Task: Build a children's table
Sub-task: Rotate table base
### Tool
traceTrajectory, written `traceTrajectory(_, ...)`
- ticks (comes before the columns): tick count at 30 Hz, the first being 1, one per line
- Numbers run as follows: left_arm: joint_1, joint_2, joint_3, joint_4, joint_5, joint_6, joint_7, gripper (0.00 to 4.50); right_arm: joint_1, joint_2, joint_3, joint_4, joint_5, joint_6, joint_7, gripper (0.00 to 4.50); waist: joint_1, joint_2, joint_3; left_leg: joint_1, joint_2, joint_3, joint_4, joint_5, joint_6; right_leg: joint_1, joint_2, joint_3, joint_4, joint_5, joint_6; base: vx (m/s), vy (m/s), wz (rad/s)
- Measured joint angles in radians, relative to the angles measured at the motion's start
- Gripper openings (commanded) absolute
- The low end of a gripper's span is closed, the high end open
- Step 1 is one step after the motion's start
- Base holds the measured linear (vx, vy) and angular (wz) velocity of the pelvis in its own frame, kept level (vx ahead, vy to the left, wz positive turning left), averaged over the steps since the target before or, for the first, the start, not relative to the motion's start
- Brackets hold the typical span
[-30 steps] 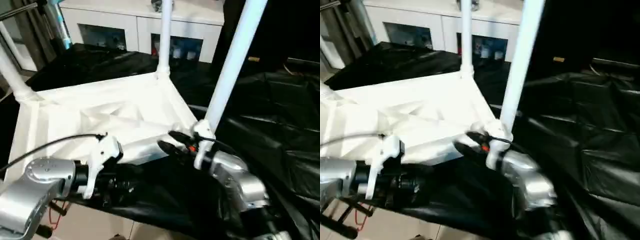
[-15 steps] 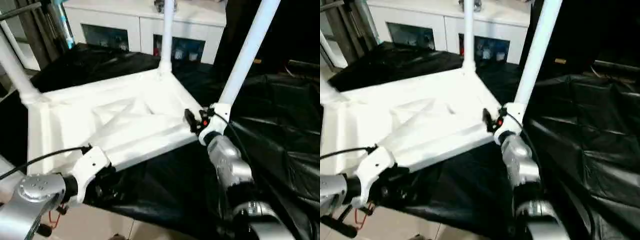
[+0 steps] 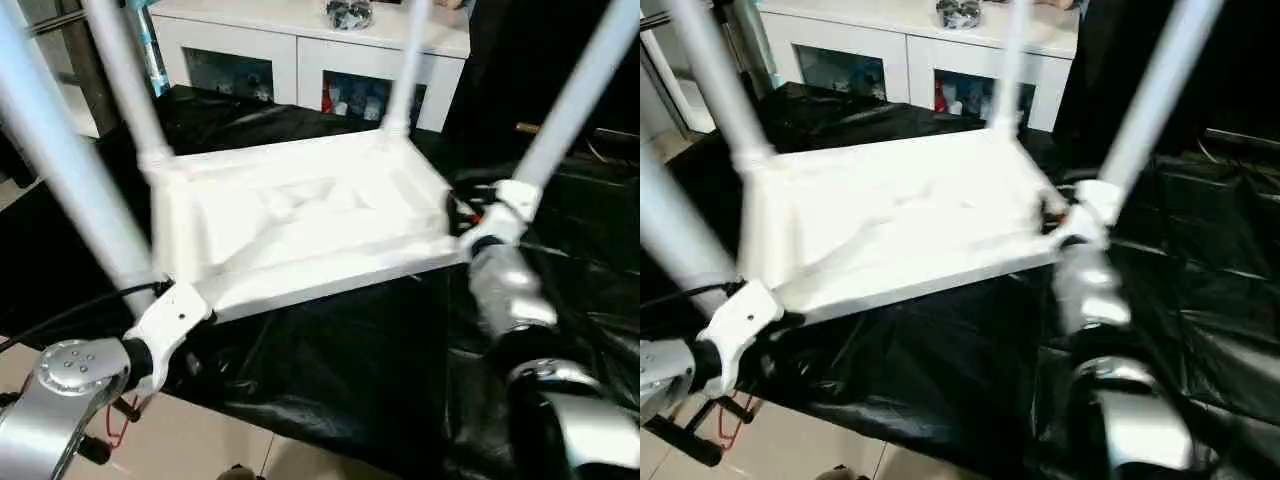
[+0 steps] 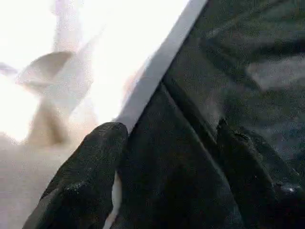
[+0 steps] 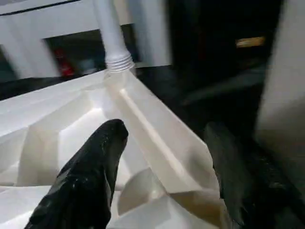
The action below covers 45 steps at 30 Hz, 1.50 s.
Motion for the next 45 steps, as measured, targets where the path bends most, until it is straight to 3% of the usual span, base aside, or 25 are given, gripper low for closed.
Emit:
traceTrajectory(4,0.005,0.0,0.043,0.001,-0.03,-0.026,-0.006,3.53,0.0,-0.039,-0.018,0.023,0.001,-0.015,0.004,3.01,-0.007,0.0,0.0,0.001,0.001,0.0,0.001,0.0,0.0,-0.001,0.0,0.0,0.003,0.0,0.0,0.0,0.0,0.0)
traceTrajectory(10,0.075,0.031,0.166,0.04,-0.084,-0.071,-0.046,3.53,0.038,-0.094,-0.014,0.032,-0.01,-0.053,0.095,3.01,-0.011,0.001,0.0,0.001,0.002,0.0,0.002,0.0,0.0,-0.001,0.002,0.0,0.004,0.0,0.0,0.0,0.0,0.0)
traceTrajectory(15,0.08,0.024,0.248,0.034,-0.175,-0.06,-0.085,3.93,0.14,-0.091,0.031,-0.082,-0.013,-0.052,0.2,3.01,-0.015,0.001,0.0,0.001,0.002,-0.001,0.002,0.0,0.0,-0.001,0.002,0.0,0.004,0.0,0.0,0.0,0.0,0.0)
traceTrajectory(20,0.009,-0.07,0.285,0.109,-0.192,-0.169,-0.025,4.4,0.321,-0.068,0.085,-0.292,-0.02,-0.064,0.266,3.01,-0.012,0.0,0.0,0.001,0.002,-0.001,0.002,0.0,0.0,0.0,0.002,0.0,0.003,0.0,0.001,0.0,0.0,0.0)
traceTrajectory(24,-0.055,-0.155,0.284,0.165,-0.245,-0.201,-0.006,4.46,0.423,-0.045,0.093,-0.388,-0.04,-0.079,0.221,3.01,-0.014,0.0,0.0,0.002,0.002,-0.001,0.002,0.0,0.0,0.0,0.002,0.002,0.004,0.0,0.001,0.0,0.0,0.0)
traceTrajectory(27,-0.14,-0.229,0.264,0.274,-0.218,-0.261,0.076,4.46,0.48,-0.005,0.076,-0.447,-0.07,-0.088,0.114,3.01,-0.018,0.001,-0.001,0.003,0.002,-0.001,0.002,0.0,0.0,0.0,0.003,0.002,0.004,0.0,0.001,0.0,0.0,0.0)
traceTrajectory(31,-0.198,-0.296,0.262,0.362,-0.199,-0.313,0.148,4.46,0.514,0.015,0.053,-0.497,-0.07,-0.061,0.037,3.01,-0.035,0.003,-0.001,0.002,0.002,-0.003,0.002,0.0,0.0,0.0,0.003,0.002,0.004,0.0,0.002,0.0,0.0,0.0)
traceTrajectory(33,-0.213,-0.311,0.263,0.379,-0.201,-0.321,0.162,4.46,0.521,0.015,0.052,-0.511,-0.071,-0.044,0.031,3.01,-0.045,0.003,-0.002,0.001,0.002,-0.004,0.002,0.0,0.0,0.0,0.004,0.002,0.003,0.0,0.002,0.0,0.0,0.0)
traceTrajectory(35,-0.213,-0.316,0.258,0.38,-0.2,-0.324,0.166,4.1,0.522,0.015,0.057,-0.518,-0.074,-0.023,0.032,3.01,-0.048,0.004,-0.002,0.001,0.002,-0.003,0.002,0.0,0.0,0.0,0.004,0.001,0.003,0.0,0.002,0.0,0.0,0.0)
traceTrajectory(39,-0.207,-0.316,0.213,0.379,-0.189,-0.332,0.163,3.78,0.516,0.012,0.08,-0.517,-0.088,0.018,0.039,3.01,-0.045,0.004,-0.002,0.002,0.002,-0.003,0.002,0.0,0.0,0.0,0.004,0.001,0.003,0.0,0.002,0.0,0.0,0.0)
traceTrajectory(45,-0.177,-0.297,0.159,0.354,-0.195,-0.331,0.091,3.78,0.457,-0.019,0.115,-0.469,-0.109,0.079,0.081,3.01,-0.037,0.004,-0.002,0.001,0.002,-0.003,0.002,0.0,0.0,0.0,0.004,0.002,0.003,0.0,0.002,0.0,0.0,0.0)
